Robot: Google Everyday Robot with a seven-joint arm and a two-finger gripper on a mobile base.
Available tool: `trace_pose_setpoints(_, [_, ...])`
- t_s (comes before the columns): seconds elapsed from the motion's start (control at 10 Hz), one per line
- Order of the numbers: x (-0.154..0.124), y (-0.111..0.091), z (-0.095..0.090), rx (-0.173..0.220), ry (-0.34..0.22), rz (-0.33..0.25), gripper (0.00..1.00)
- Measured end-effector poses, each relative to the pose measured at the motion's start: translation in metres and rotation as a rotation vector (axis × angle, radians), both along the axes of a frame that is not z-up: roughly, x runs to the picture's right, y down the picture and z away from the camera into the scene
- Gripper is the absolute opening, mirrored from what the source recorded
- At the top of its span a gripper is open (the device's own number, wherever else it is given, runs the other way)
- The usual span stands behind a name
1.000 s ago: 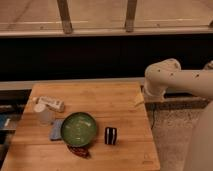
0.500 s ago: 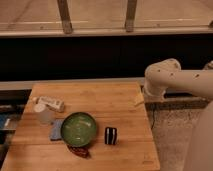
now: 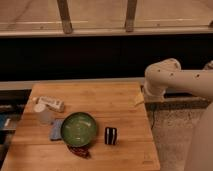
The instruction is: Place the ceramic cup over the eraser
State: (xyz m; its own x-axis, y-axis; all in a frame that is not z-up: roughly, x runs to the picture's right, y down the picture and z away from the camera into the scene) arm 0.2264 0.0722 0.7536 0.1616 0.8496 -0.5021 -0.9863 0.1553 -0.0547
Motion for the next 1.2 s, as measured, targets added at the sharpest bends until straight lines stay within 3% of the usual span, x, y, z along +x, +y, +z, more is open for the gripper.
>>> trace_pose_setpoints(0.2, [-0.010,-0.013,0.000,0.049,-0.070,-0.022,0.80])
trace_pose_setpoints(0.5, [-0.067,-0.040,0.012,0.086,-0.181,-0.063,0.80])
trace_pose_setpoints(0.9, [-0.170,-0.064,0.017,0.106,-0.326,-0.173,0.80])
trace_pose_setpoints(1.1, [-0.230,-0.063,0.010,0.108,-0.407,-0.253,0.80])
trace_pose_setpoints(1.2, [-0.243,-0.061,0.008,0.107,-0.425,-0.270,0.80])
